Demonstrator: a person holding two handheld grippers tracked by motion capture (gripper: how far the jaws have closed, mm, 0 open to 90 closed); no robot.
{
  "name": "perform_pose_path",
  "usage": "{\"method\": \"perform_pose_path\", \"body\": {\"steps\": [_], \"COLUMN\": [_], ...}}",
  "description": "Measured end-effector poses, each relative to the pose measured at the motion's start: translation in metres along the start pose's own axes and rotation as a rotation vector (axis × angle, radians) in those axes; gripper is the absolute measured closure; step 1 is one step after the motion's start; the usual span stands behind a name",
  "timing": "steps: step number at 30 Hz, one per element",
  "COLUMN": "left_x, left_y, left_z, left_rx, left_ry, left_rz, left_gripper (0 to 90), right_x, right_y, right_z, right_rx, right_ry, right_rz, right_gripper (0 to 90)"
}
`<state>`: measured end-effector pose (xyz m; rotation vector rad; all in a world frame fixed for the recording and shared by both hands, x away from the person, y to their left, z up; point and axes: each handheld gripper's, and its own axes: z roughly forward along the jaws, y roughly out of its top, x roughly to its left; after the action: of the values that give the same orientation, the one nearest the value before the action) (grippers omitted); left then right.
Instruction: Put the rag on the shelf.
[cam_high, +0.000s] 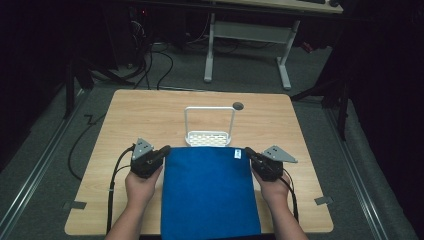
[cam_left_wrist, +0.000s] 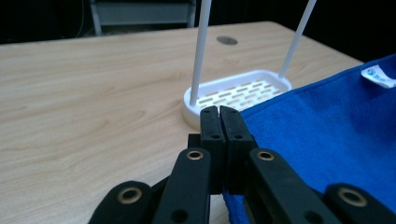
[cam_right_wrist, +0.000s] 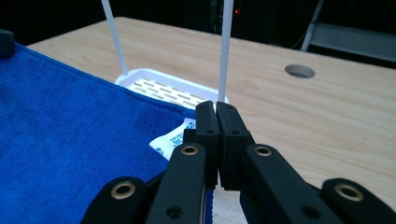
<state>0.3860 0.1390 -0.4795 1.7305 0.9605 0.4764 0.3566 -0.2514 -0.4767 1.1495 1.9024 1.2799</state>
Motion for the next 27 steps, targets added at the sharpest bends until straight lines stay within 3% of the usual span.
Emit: {"method": "perform_pose_path", "body": {"steps": [7, 15, 27], "left_x": [-0.005, -0.020, -0.033], "left_y": [0.011, 0.028, 0.045], "left_z": [-0.014, -0.034, -0.057], "left_rx": [-0.069, -0.170, -0.254], "left_ry": [-0.010, -0.011, -0.025], "left_rz": [0.000, 0.038, 0.076], "left_gripper": [89.4, 89.4, 89.4], "right_x": [0.006, 0.011, 0.021], "right_y": [0.008, 0.025, 0.047], "right_z": [-0.015, -0.040, -0.063], "right_rx": [-0.054, -0.150, -0.250], "right_ry": [-0.001, -0.005, 0.014], "right_rz": [-0.010, -0.014, -0.035], "right_gripper": [89.2, 89.2, 89.1]}}
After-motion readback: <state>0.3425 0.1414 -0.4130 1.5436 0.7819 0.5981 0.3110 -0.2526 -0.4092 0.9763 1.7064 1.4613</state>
